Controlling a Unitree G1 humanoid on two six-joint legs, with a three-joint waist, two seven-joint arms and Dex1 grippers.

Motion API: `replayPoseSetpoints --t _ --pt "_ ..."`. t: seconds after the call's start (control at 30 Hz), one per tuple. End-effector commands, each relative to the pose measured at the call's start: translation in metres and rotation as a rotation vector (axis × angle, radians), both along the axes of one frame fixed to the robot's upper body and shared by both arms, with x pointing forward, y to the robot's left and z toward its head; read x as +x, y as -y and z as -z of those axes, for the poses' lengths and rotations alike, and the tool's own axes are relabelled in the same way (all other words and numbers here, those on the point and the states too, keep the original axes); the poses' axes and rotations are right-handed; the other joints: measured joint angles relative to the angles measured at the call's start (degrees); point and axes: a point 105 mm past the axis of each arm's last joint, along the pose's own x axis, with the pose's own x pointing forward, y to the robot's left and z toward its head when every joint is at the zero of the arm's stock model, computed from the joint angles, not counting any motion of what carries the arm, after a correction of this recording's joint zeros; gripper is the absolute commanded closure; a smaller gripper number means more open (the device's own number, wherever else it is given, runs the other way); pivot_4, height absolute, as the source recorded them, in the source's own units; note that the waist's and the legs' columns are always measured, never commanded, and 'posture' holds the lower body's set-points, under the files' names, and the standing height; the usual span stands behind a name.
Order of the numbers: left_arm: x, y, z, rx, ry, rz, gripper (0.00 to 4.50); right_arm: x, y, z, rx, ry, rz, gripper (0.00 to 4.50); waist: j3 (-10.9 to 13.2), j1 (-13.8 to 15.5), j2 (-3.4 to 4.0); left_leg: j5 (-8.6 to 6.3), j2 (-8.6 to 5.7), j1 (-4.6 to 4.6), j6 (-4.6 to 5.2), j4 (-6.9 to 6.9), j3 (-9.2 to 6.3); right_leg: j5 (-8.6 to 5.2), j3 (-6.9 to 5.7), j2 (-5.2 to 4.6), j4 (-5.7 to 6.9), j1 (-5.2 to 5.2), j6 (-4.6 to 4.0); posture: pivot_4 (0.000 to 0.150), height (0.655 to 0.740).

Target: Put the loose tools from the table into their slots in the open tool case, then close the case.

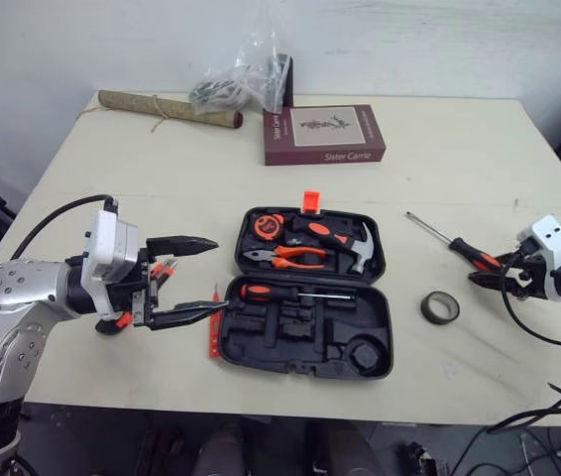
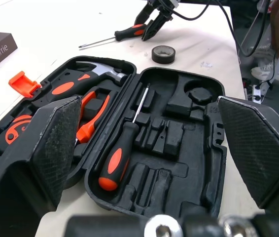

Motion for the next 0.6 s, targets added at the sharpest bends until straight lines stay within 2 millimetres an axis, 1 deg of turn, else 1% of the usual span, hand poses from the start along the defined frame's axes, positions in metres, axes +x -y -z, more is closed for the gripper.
replayPoseSetpoints --t 0.03,0.07,0.1,0.17,0.27,0.33,0.4,0.43,0.47,0.53,0.57,0.6 --pt "-0.005 0.003 -0.007 0.005 0.029 0.035 0.0 0.006 -0.003 -0.004 0.053 0.069 0.014 2.79 0.0 -0.2 0.0 0.0 0.0 0.0 0.0 0.01 0.02 0.0 0.02 0.0 0.0 0.0 0.0 0.15 0.74" --pt "-0.005 0.004 -0.007 0.005 0.038 0.048 0.0 0.005 -0.003 -0.002 0.057 0.074 0.02 3.28 0.0 -0.2 0.0 0.0 0.0 0.0 0.0 0.0 0.02 0.0 0.03 0.01 0.01 0.0 0.01 0.15 0.74" --pt "-0.007 0.005 -0.007 0.0 0.05 0.066 0.0 0.005 -0.002 -0.001 0.059 0.081 0.021 3.52 0.0 -0.2 0.0 0.0 0.01 0.01 0.0 0.0 0.02 0.0 0.03 0.02 0.01 0.0 0.01 0.15 0.74" --pt "-0.008 0.006 -0.005 0.0 0.034 0.078 0.0 0.003 -0.002 -0.001 0.073 0.108 0.019 3.5 0.0 -0.2 0.0 0.0 0.02 0.01 -0.01 0.0 0.03 0.0 0.04 0.04 0.01 0.0 0.01 0.15 0.74" --pt "-0.009 0.007 -0.004 -0.001 0.023 0.082 0.0 0.003 -0.003 -0.012 0.08 0.203 -0.014 3.5 0.0 -0.1 0.0 0.0 0.02 0.01 -0.01 -0.01 0.04 0.0 0.05 0.04 0.01 0.0 0.01 0.15 0.74" --pt "-0.011 0.007 -0.004 -0.014 0.02 0.089 0.0 0.006 -0.012 -0.034 0.077 0.296 -0.086 3.5 0.0 -0.1 0.03 0.0 0.01 0.01 -0.01 -0.01 0.05 0.0 0.06 0.04 0.01 -0.01 0.01 0.15 0.74" --pt "-0.013 0.006 -0.002 -0.001 -0.006 0.096 0.0 0.006 -0.03 -0.057 0.08 0.354 -0.193 3.5 0.1 -0.3 0.15 0.0 0.01 0.01 -0.01 -0.01 0.07 0.01 0.09 0.04 0.02 -0.03 0.02 0.15 0.74" --pt "-0.015 0.005 0.005 0.056 0.006 0.11 0.0 0.004 -0.042 -0.066 0.089 0.363 -0.252 3.5 0.1 -0.4 0.2 0.0 0.02 0.01 -0.01 -0.02 0.08 0.01 0.11 0.05 0.03 -0.04 0.02 0.15 0.74" --pt "-0.016 0.005 0.01 0.1 0.016 0.122 0.0 0.002 -0.051 -0.071 0.094 0.364 -0.288 3.5 0.1 -0.5 0.21 0.0 0.04 0.01 -0.01 -0.04 0.09 0.01 0.12 0.07 0.04 -0.06 0.02 0.15 0.74" --pt "-0.018 0.004 0.015 0.103 0.033 0.128 0.0 -0.009 -0.088 -0.089 0.108 0.329 -0.432 3.5 0.2 -0.4 0.23 0.02 0.1 0.04 -0.08 -0.12 0.06 0.01 0.1 0.13 0.02 -0.07 0.02 0.15 0.74" --pt "-0.018 0.003 0.015 0.094 0.042 0.127 0.0 -0.018 -0.108 -0.093 0.101 0.285 -0.509 3.5 0.2 -0.4 0.24 0.02 0.12 0.04 -0.1 -0.16 0.04 0.01 0.09 0.14 0.03 -0.08 0.02 0.15 0.74" --pt "-0.018 0.003 0.016 0.095 0.052 0.127 0.0 -0.026 -0.124 -0.094 0.095 0.244 -0.567 3.5 0.2 -0.2 0.24 0.01 0.15 0.02 -0.12 -0.15 0.03 0.01 0.08 0.16 0.02 -0.09 0.02 0.15 0.74"
